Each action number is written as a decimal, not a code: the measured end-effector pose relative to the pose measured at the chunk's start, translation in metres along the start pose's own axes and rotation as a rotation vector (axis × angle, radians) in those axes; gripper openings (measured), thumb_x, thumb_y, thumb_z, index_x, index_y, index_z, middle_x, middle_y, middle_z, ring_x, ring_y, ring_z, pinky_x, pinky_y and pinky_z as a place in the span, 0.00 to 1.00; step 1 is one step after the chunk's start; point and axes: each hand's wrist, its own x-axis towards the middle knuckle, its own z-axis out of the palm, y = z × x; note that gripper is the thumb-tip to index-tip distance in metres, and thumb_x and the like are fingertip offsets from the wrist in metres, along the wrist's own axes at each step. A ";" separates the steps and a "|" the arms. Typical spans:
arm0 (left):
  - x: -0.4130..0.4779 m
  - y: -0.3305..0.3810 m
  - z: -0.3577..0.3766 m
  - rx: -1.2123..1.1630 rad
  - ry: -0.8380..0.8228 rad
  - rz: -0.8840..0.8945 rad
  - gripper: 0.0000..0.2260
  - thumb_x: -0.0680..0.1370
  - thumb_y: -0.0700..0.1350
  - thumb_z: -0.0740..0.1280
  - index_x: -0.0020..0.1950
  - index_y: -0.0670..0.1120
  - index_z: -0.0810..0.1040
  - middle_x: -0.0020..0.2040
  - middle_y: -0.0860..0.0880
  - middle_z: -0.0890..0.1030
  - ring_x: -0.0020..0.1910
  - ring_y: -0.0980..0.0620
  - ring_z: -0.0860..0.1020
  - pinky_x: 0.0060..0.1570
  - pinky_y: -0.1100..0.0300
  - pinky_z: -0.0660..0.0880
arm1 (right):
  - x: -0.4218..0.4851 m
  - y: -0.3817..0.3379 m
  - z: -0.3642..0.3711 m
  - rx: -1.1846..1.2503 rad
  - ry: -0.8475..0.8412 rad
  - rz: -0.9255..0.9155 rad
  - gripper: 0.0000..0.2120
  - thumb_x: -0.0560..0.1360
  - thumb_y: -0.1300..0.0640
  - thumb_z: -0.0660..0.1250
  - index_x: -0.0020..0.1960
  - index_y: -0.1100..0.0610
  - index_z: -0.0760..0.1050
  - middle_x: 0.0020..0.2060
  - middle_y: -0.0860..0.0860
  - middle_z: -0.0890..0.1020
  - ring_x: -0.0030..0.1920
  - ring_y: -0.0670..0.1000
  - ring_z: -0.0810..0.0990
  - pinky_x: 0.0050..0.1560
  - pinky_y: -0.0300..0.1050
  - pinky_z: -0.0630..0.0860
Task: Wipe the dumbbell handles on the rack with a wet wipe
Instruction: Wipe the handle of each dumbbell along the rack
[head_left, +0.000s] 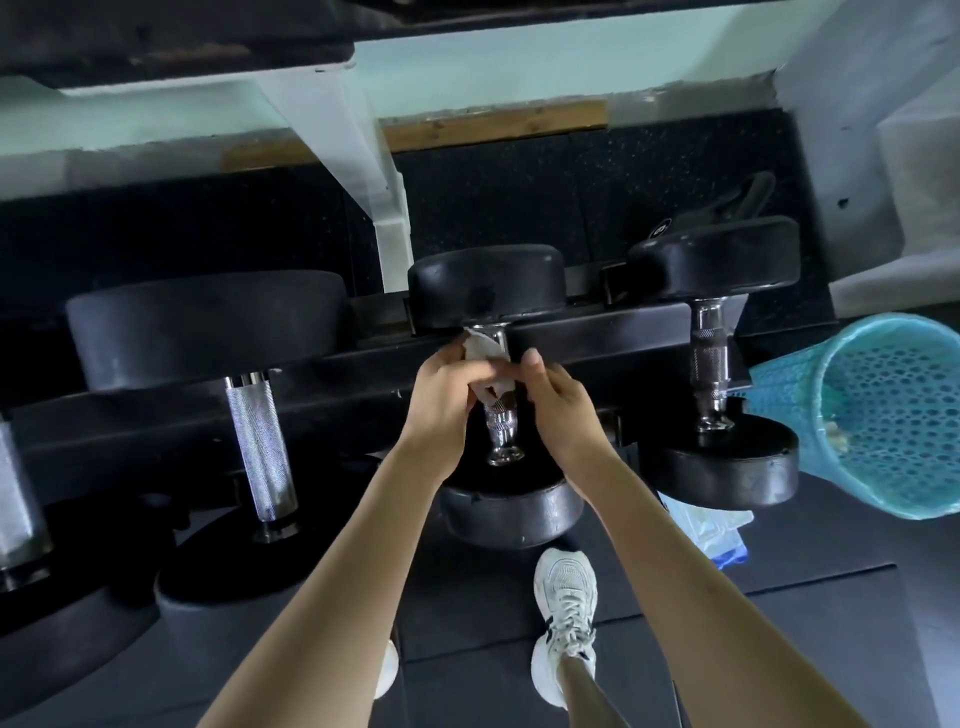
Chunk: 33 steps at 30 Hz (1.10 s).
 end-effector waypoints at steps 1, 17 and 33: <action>0.000 -0.001 0.001 -0.030 0.022 -0.011 0.11 0.76 0.40 0.65 0.50 0.31 0.75 0.40 0.42 0.78 0.38 0.51 0.78 0.40 0.62 0.75 | -0.001 0.003 0.000 0.018 -0.022 0.009 0.27 0.78 0.37 0.52 0.56 0.55 0.81 0.52 0.48 0.78 0.56 0.49 0.77 0.64 0.51 0.70; 0.028 -0.024 0.008 0.052 0.213 0.009 0.14 0.76 0.53 0.67 0.35 0.47 0.75 0.30 0.57 0.77 0.32 0.62 0.75 0.42 0.68 0.71 | -0.025 0.030 0.014 0.217 0.472 0.019 0.16 0.80 0.49 0.58 0.41 0.54 0.80 0.38 0.48 0.81 0.43 0.49 0.79 0.47 0.42 0.73; 0.042 -0.002 0.001 0.193 -0.174 -0.106 0.14 0.79 0.52 0.63 0.45 0.40 0.76 0.39 0.44 0.78 0.45 0.51 0.81 0.36 0.62 0.73 | -0.024 0.034 0.017 0.012 0.488 -0.006 0.16 0.80 0.55 0.57 0.41 0.57 0.80 0.37 0.49 0.82 0.39 0.49 0.79 0.40 0.42 0.71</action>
